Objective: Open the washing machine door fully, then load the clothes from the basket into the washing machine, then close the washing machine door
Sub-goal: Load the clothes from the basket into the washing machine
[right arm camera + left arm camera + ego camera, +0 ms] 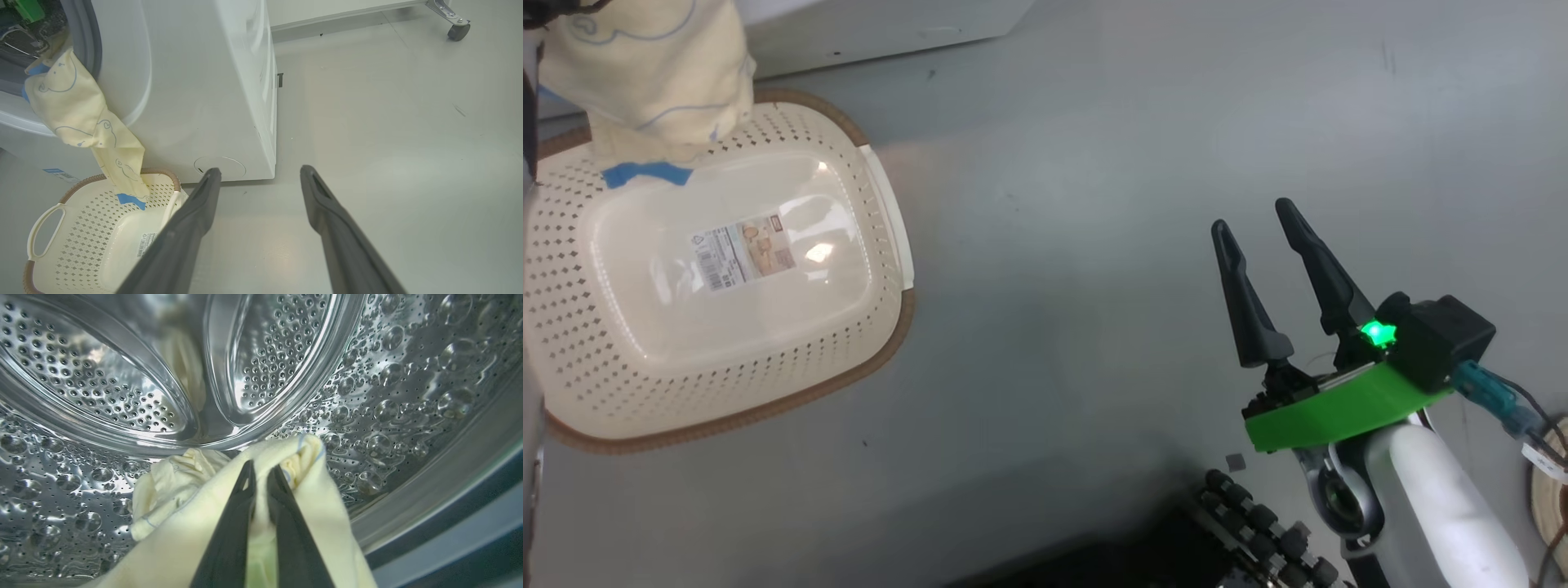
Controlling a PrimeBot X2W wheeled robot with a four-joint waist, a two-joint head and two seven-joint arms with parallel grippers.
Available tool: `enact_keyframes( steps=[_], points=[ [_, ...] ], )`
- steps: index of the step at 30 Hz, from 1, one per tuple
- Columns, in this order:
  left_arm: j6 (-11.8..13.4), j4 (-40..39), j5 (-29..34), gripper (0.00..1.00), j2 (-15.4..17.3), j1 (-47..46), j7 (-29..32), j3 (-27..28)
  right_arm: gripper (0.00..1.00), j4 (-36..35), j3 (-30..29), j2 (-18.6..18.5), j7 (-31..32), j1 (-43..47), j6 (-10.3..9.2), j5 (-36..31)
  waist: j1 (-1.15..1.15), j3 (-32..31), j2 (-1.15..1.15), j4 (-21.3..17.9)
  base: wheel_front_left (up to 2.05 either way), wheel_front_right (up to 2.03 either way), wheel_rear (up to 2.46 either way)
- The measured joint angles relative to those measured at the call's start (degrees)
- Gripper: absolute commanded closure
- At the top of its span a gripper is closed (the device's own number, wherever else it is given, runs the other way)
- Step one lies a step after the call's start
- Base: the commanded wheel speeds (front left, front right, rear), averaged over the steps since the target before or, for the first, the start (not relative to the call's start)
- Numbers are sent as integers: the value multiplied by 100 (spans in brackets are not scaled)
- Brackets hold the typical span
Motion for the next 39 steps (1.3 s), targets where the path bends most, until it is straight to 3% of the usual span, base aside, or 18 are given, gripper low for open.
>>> enact_keyframes(
  steps=[7, 16, 23, 24, 25, 26, 27, 39],
  points=[
    [5, 215, 2, 100, 88, -367, -87, -26, 0, -20, 110, 3, 0, -24, 0, 118, 0, 264, 0, -43, 0, 0, 0],
    [64, 127, 412, 100, 377, -786, -1026, -299, 0, -59, 205, 3, 0, -23, 0, 169, 0, 372, 0, -114, 0, 0, 0],
    [65, 58, 412, 100, 415, -965, -1174, -299, 0, -51, 223, 3, 0, -25, 0, 169, 0, 363, 0, -114, 0, 0, 0],
    [64, 102, 403, 86, 412, -965, -1176, -298, 0, -43, 221, 3, 0, -25, 0, 169, 0, 353, 0, -106, 0, 0, 0],
    [63, 151, 364, 62, 404, -965, -1176, -282, 0, -38, 221, 3, 0, -25, 0, 169, 0, 347, 0, -97, 0, 0, 0],
    [62, 191, 347, 15, 411, -965, -1182, -288, 0, -34, 218, 3, 0, -27, 0, 169, 0, 345, 0, -92, 0, 0, 0],
    [56, 282, 342, 0, 400, -965, -1201, -287, 0, -22, 213, 3, 0, -31, 0, 167, 1, 331, 0, -80, 0, 0, 0],
    [65, 669, 32, 0, 170, -730, -1210, -214, 0, 1, 67, 3, 0, -141, 0, 84, 0, 34, 0, 167, 0, 0, 0]
  ],
)
